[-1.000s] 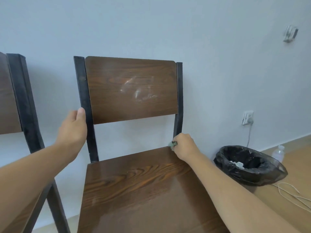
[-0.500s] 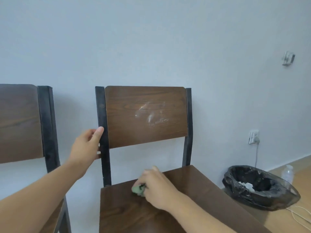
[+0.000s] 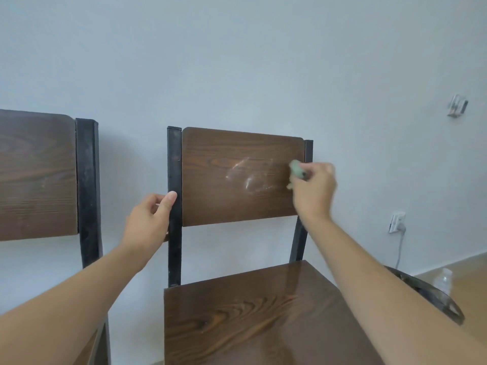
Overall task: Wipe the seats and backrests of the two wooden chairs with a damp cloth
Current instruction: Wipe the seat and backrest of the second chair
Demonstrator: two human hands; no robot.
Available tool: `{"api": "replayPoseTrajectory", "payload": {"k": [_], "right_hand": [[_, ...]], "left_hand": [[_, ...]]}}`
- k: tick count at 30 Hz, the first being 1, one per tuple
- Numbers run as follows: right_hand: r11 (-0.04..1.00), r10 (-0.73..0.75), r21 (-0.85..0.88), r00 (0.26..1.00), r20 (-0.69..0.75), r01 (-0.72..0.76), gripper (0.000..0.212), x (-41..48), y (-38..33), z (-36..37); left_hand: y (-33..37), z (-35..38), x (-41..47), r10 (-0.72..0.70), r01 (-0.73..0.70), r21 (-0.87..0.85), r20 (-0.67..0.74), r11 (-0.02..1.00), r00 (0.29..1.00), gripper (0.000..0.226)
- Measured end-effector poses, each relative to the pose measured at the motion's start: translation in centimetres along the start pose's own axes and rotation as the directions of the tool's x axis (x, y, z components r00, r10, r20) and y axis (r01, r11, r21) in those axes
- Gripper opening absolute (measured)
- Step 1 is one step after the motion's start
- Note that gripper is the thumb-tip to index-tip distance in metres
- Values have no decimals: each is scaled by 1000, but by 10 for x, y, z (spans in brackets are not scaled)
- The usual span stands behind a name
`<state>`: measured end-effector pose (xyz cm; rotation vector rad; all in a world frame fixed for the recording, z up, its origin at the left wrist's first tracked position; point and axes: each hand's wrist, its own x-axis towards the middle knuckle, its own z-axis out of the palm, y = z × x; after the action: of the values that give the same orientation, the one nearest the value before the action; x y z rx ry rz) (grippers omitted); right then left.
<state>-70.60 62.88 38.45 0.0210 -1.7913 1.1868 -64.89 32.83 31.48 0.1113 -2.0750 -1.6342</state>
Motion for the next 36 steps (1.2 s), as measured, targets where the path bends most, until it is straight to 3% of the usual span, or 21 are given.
{"api": "replayPoseTrajectory", "payload": {"k": [3, 6, 8, 10, 11, 12, 14, 16, 17, 19, 21, 23, 25, 27, 28, 29, 31, 32, 33, 34, 36], "right_hand": [[965, -252, -29, 954, 162, 260, 25, -62, -18, 42], [816, -532, 11, 744, 404, 578, 33, -89, -2, 40], [890, -432, -30, 864, 260, 454, 28, -50, 2, 37], [991, -114, -65, 993, -1, 114, 21, -22, -11, 43], [995, -86, -48, 996, -33, 84, 21, -28, -18, 52], [975, -218, -33, 976, 10, 218, 22, -46, -26, 62], [807, -580, 49, 776, 247, 588, 29, -92, -26, 70], [708, -666, 76, 629, 401, 702, 35, -96, -12, 57], [755, -615, 34, 689, 383, 655, 33, -80, -10, 52], [937, -328, -60, 927, 180, 343, 23, -36, -23, 46], [986, -153, -65, 988, 1, 153, 19, -9, -55, 57], [926, -377, 15, 923, 69, 377, 22, -34, -91, 82], [785, -615, 112, 747, 253, 609, 27, -90, -104, 96], [727, -669, 144, 643, 373, 672, 31, -117, -78, 82], [738, -652, 121, 657, 379, 663, 32, -110, -60, 70], [800, -580, 65, 741, 339, 597, 32, -92, -45, 58], [962, -256, -64, 959, 125, 265, 27, -41, -33, 42], [989, -113, -95, 993, 24, 115, 25, -21, -37, 40], [992, -75, -101, 997, -11, 73, 24, -15, -45, 45], [978, -185, -97, 982, 30, 187, 25, -23, -56, 54], [827, -543, -9, 802, 249, 562, 31, -67, -64, 69]], "left_hand": [[2, -1, 0, 1, -1, 11, -1, 1000, 1000, 44], [2, -1, 0, 12, -13, 32, 6, 999, 1000, 47], [0, 0, 0, 23, -23, 44, -5, 999, 1000, 46], [-1, 2, 2, 27, -25, 57, -22, 998, 999, 45], [-1, 2, 2, 25, -23, 60, -24, 998, 999, 46], [-1, 3, 2, 22, -21, 58, -25, 998, 999, 46], [-2, 3, 1, 18, -17, 44, -36, 999, 999, 47], [-3, 4, 0, 18, -15, 39, -57, 999, 998, 51], [-3, 4, -2, 18, -16, 35, -63, 999, 998, 53], [-2, 4, -4, 14, -12, 26, -68, 1000, 998, 54], [-1, 5, -5, 18, -15, 37, -82, 999, 996, 54], [0, 5, -5, 23, -20, 37, -85, 999, 996, 54], [0, 4, -6, 29, -27, 16, -98, 999, 995, 52], [0, 6, -5, 32, -30, 19, -104, 999, 994, 51], [1, 6, -5, 30, -27, 32, -106, 999, 994, 52], [0, 6, -6, 29, -24, 44, -106, 999, 994, 53], [-1, 7, -7, 31, -25, 56, -110, 998, 994, 55], [-1, 7, -7, 30, -23, 57, -111, 998, 993, 56], [-1, 7, -6, 29, -22, 62, -105, 998, 994, 56], [-1, 7, -6, 28, -22, 65, -98, 998, 995, 56], [0, 4, -5, 19, -14, 50, -90, 999, 996, 56]]}}
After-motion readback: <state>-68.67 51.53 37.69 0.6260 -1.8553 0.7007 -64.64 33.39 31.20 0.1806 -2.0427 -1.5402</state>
